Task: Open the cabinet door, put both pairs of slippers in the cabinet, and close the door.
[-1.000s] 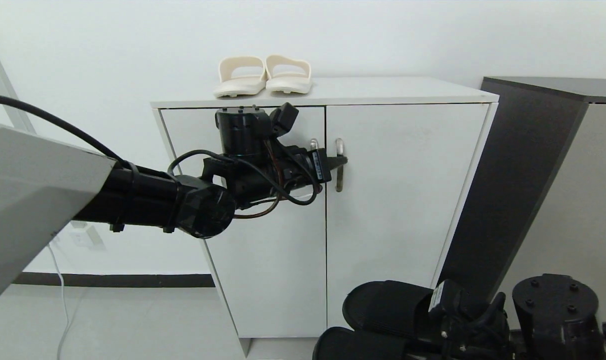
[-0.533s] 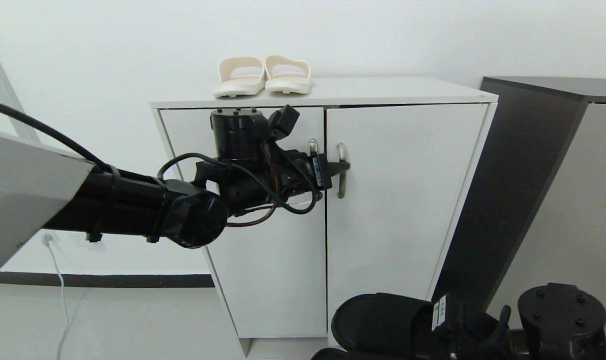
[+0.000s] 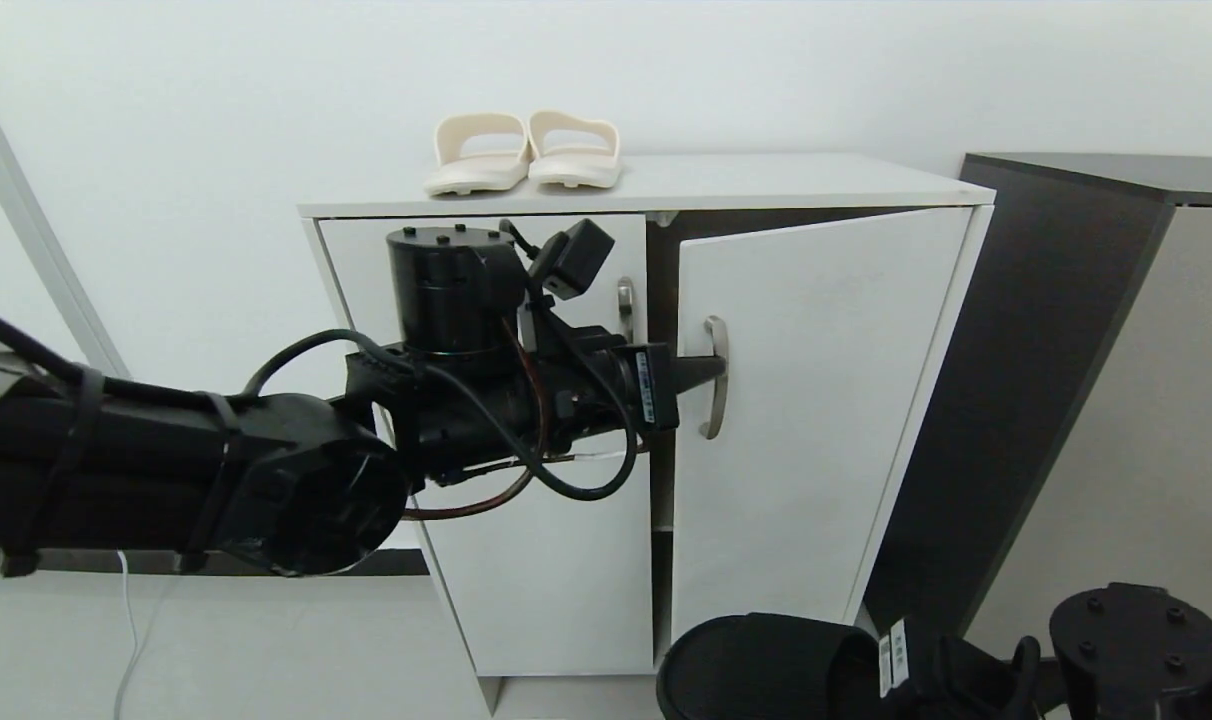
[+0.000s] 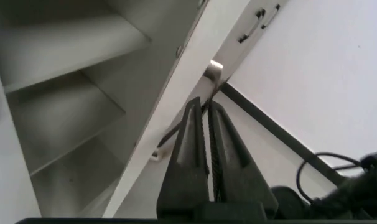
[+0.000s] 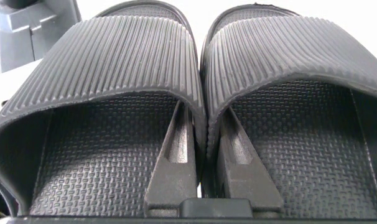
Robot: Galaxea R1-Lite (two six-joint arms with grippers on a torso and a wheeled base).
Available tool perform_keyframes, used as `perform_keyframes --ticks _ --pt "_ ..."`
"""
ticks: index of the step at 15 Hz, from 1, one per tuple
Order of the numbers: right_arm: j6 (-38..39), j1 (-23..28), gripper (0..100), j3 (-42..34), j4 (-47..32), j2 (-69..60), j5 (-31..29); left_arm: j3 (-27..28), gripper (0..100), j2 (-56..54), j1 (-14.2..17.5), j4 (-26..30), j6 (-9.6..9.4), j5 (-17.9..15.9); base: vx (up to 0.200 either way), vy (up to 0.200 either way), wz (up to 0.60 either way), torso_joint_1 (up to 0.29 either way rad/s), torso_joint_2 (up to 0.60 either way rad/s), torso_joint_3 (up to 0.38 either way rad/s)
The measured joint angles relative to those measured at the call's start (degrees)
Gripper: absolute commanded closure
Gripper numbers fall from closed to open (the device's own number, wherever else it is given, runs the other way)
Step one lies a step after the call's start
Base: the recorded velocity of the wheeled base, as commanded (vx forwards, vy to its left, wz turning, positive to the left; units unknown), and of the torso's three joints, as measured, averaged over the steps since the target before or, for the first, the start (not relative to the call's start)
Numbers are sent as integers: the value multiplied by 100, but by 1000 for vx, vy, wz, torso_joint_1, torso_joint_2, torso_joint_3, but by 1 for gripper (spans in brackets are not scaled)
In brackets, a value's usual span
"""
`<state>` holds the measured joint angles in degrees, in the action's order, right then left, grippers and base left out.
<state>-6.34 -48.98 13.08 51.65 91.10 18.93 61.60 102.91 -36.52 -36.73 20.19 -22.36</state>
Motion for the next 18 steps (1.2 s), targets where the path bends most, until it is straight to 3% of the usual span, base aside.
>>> perform_keyframes --ticks 5,8,12,15,18 --pt "-66 -63 100 -154 95 5 20 -606 100 -460 -116 -288 -51 6 0 0 0 0 0 0" --pt "-66 -195 100 -245 98 -1 17 -840 100 -471 9 -701 -18 0 0 0 0 0 0 0" --pt "-66 -263 100 -278 98 0 13 -920 100 -391 210 -822 56 -39 0 0 0 0 0 0" --pt "-68 -286 100 -280 100 10 20 -538 100 -93 285 -985 279 -28 0 0 0 0 0 0" --pt "-68 -291 100 -280 100 62 20 89 100 411 349 -936 636 9 0 0 0 0 0 0"
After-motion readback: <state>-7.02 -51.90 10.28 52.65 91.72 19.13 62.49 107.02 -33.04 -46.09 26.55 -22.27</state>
